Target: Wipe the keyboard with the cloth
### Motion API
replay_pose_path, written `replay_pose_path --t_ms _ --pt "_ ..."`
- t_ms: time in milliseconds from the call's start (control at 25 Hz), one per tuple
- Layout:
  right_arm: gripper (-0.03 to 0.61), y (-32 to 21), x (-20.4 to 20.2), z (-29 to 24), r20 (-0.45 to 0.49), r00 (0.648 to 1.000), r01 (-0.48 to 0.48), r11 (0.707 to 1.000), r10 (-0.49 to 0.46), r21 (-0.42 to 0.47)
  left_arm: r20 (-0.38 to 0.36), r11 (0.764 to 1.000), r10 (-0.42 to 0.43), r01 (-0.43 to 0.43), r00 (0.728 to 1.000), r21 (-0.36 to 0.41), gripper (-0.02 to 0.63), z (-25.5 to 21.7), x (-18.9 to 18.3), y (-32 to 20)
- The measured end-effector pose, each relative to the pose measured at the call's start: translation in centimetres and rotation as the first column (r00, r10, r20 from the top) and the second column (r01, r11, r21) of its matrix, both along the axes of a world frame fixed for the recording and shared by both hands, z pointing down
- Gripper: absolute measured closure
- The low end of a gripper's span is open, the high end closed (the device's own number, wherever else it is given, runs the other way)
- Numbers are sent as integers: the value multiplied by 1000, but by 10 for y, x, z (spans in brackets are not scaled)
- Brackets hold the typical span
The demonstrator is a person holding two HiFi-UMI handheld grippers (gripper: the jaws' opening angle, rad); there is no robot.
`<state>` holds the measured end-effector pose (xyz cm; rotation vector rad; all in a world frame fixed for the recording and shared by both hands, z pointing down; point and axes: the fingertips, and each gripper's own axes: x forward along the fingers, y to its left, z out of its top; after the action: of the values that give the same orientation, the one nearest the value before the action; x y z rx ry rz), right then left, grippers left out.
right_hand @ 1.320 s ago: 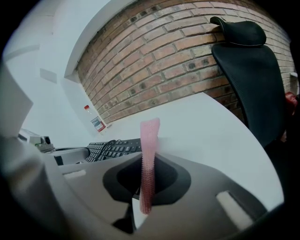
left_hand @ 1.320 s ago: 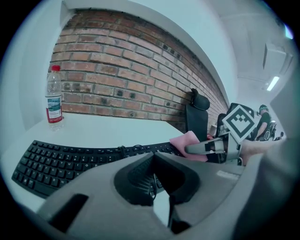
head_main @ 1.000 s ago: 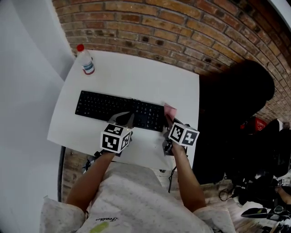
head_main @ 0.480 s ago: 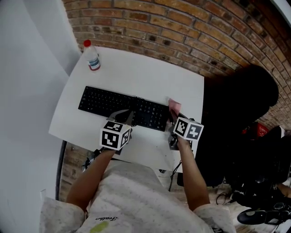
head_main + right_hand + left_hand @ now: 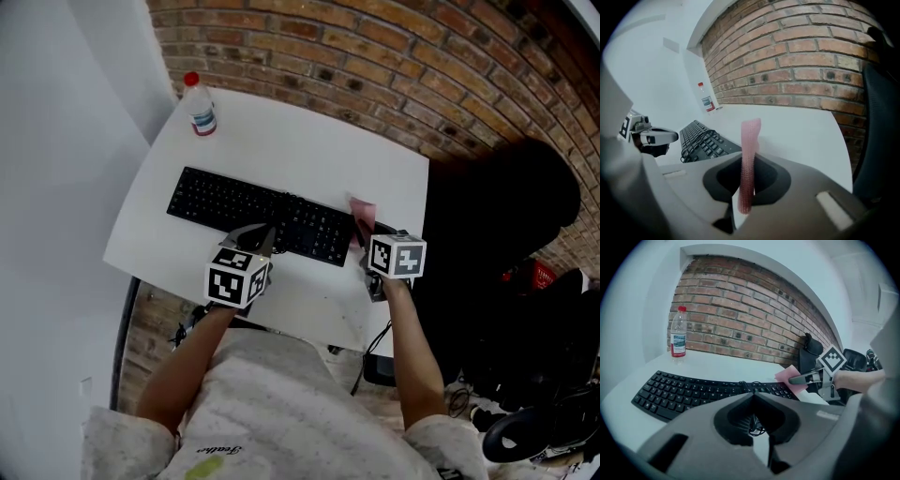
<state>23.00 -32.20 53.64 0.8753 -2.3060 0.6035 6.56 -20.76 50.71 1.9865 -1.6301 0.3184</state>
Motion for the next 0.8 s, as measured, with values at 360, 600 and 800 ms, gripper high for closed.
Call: replay_pose_path --t_ms 360,600,800 --pt "554 2 -16 -3 -146 949 283 959 -279 8 -14 1000 -7 7 1000 6 621 0 -5 5" --pt "554 -2 -25 -2 -234 900 377 926 -367 -1 -23 1000 -31 31 999 2 620 1 -22 10" --pt "554 3 -40 1 -224 886 404 913 -405 -51 -31 999 -41 42 999 3 621 1 -34 12"
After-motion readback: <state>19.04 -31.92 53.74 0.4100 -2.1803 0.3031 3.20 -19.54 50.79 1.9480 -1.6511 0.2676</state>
